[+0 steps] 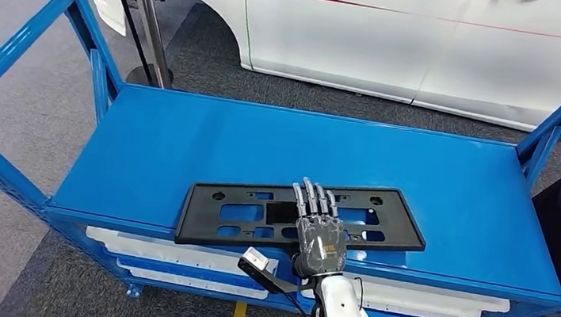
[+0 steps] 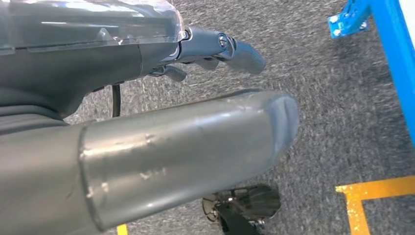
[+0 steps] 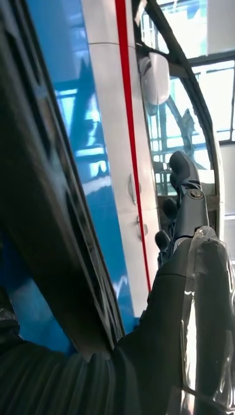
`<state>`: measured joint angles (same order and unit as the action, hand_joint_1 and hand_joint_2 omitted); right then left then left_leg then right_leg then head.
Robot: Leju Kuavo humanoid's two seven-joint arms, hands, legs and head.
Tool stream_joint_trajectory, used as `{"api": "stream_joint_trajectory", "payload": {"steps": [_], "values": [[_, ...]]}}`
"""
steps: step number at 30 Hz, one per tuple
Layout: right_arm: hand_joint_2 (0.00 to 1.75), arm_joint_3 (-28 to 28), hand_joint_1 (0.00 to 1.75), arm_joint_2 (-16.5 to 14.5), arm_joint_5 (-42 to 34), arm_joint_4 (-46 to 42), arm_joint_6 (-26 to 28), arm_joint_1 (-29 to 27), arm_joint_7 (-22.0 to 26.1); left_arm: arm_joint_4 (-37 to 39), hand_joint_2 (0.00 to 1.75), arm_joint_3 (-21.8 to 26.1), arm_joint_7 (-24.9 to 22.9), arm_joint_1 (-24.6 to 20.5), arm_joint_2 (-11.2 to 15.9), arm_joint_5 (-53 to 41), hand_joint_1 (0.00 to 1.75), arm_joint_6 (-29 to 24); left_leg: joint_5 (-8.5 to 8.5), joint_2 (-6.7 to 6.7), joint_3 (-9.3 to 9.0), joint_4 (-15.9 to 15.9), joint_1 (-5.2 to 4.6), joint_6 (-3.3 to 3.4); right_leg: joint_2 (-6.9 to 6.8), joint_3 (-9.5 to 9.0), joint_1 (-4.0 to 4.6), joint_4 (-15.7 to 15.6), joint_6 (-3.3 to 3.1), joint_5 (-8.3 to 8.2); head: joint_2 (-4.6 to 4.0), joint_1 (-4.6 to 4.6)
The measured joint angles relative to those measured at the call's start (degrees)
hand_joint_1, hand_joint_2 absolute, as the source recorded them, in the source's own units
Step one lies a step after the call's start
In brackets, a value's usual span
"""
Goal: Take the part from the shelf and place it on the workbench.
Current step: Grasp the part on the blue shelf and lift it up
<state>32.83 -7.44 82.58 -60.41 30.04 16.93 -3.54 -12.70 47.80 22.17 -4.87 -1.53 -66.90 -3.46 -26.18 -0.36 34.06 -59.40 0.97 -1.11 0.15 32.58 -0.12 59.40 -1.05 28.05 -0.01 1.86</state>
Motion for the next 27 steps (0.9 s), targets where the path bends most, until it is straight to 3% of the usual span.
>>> {"api": "stream_joint_trajectory", "payload": {"steps": [2, 4, 7, 8, 9, 10, 13, 15, 17, 19, 23, 24, 25, 27], "values": [[1.75, 0.00, 0.00, 0.49, 0.20, 0.34, -0.69, 0.62, -0.05, 0.00, 0.00, 0.00, 0.06, -0.05, 0.07, -0.16, 0.00, 0.06, 0.14, 0.03, -0.08, 0.38, 0.03, 0.82, 0.02, -0.02, -0.02, -0.02, 0.51, 0.08, 0.00, -0.01], [1.75, 0.00, 0.00, 0.99, 0.24, 0.62, -1.09, 1.13, -0.10, 0.00, 0.00, 0.00, 0.15, -0.10, 0.11, -0.21, 0.00, 0.07, 0.35, 0.13, -0.27, 0.80, 0.28, 1.70, 0.01, 0.73, -0.09, 1.88, 1.07, 1.47, 0.00, -0.03], [1.75, 0.00, 0.00, 1.70, 0.19, 0.99, -1.43, 1.38, -0.22, 0.00, 0.00, 0.00, 0.36, -0.15, 0.15, -0.25, 0.00, 0.07, 0.41, 0.22, -0.31, 0.97, 0.31, 2.44, -0.02, 5.50, -0.27, 11.73, 1.62, 6.24, -0.01, -0.05], [1.75, 0.00, 0.00, 1.88, 0.14, 1.09, -1.53, 1.42, -0.26, 0.00, 0.00, 0.00, 0.38, -0.12, 0.16, -0.26, 0.00, 0.07, 0.39, 0.22, -0.33, 0.97, 0.28, 2.47, -0.02, 6.93, -0.33, 14.50, 1.72, 6.98, -0.01, -0.05], [1.75, 0.00, 0.00, 2.01, 0.09, 1.18, -1.62, 1.48, -0.27, 0.00, 0.00, 0.00, 0.39, -0.11, 0.16, -0.27, 0.00, 0.07, 0.38, 0.20, -0.37, 0.96, 0.27, 2.47, -0.03, 7.55, -0.38, 15.47, 1.76, 6.66, -0.01, -0.05], [1.75, 0.00, 0.00, 2.10, 0.04, 1.25, -1.69, 1.57, -0.27, 0.00, 0.00, 0.00, 0.39, -0.11, 0.17, -0.27, 0.00, 0.07, 0.36, 0.15, -0.45, 0.95, 0.27, 2.45, -0.04, 7.13, -0.43, 14.32, 1.72, 5.32, -0.01, -0.05], [1.75, 0.00, 0.00, 2.22, 0.02, 1.40, -1.84, 1.98, -0.31, 0.00, 0.00, 0.00, 0.40, -0.12, 0.17, -0.29, 0.00, 0.07, 0.22, -0.03, -0.69, 0.86, 0.16, 2.11, -0.08, 2.24, -0.38, 3.59, 1.13, 0.04, -0.01, -0.04], [1.75, -0.03, 0.00, 2.31, 0.02, 1.52, -2.03, 2.27, -0.56, 0.00, 0.00, 0.00, 0.41, -0.12, 0.19, -0.40, 0.00, 0.07, 0.21, -0.08, -0.66, 0.87, 0.00, 1.51, -0.04, 0.74, -0.10, 0.02, 0.74, -0.73, -0.01, -0.02], [1.75, -0.28, 0.00, 2.48, -0.04, 1.80, -2.14, 2.67, -1.00, 0.00, 0.00, 0.00, 0.41, -0.13, 0.21, -0.56, 0.00, 0.07, 0.29, -0.08, -0.76, 1.10, -0.01, 0.77, 0.05, 0.64, -0.04, -0.35, 0.31, -0.93, -0.01, -0.01], [1.75, -0.94, 0.00, 2.73, -0.22, 2.55, -2.08, 3.31, -1.38, 0.00, 0.00, 0.00, 0.41, -0.14, 0.24, -0.65, 0.00, 0.06, -0.85, -0.03, -0.29, -0.26, 0.12, 0.20, -0.02, 0.32, -0.30, -0.97, -0.36, -1.35, -0.01, -0.01], [1.75, -2.59, 0.00, 3.59, -0.85, 4.70, -1.76, 4.31, -1.64, 0.00, 0.00, 0.11, 0.43, 0.13, 0.52, -0.60, 0.00, -0.06, -7.03, 0.06, 5.38, -12.84, 0.26, -0.53, -0.30, 0.25, -0.45, -1.26, -0.93, -1.60, 0.00, 0.02], [1.75, -3.04, 0.00, 3.87, -1.02, 5.16, -1.68, 4.51, -1.65, 0.00, 0.00, 0.17, 0.43, 0.30, 0.59, -0.55, 0.00, -0.08, -7.13, 0.06, 6.08, -14.41, 0.29, -0.64, -0.31, 0.25, -0.45, -1.21, -0.91, -1.57, 0.01, 0.03], [1.75, -3.55, 0.00, 4.16, -1.22, 5.59, -1.61, 4.75, -1.64, 0.00, 0.00, 0.25, 0.46, 0.46, 0.66, -0.51, 0.00, -0.09, -6.09, 0.07, 5.70, -13.69, 0.34, -0.70, -0.29, 0.22, -0.47, -1.10, -0.84, -1.52, 0.01, 0.03], [1.75, -4.69, 0.00, 4.62, -1.61, 6.22, -1.57, 5.22, -1.56, 0.00, 0.00, 0.43, 0.65, 0.62, 0.80, -0.45, 0.00, -0.11, -2.44, 0.09, 2.43, -7.03, 0.49, -0.70, -0.23, 0.18, -0.55, -0.74, -0.50, -1.29, 0.01, 0.03]]}}
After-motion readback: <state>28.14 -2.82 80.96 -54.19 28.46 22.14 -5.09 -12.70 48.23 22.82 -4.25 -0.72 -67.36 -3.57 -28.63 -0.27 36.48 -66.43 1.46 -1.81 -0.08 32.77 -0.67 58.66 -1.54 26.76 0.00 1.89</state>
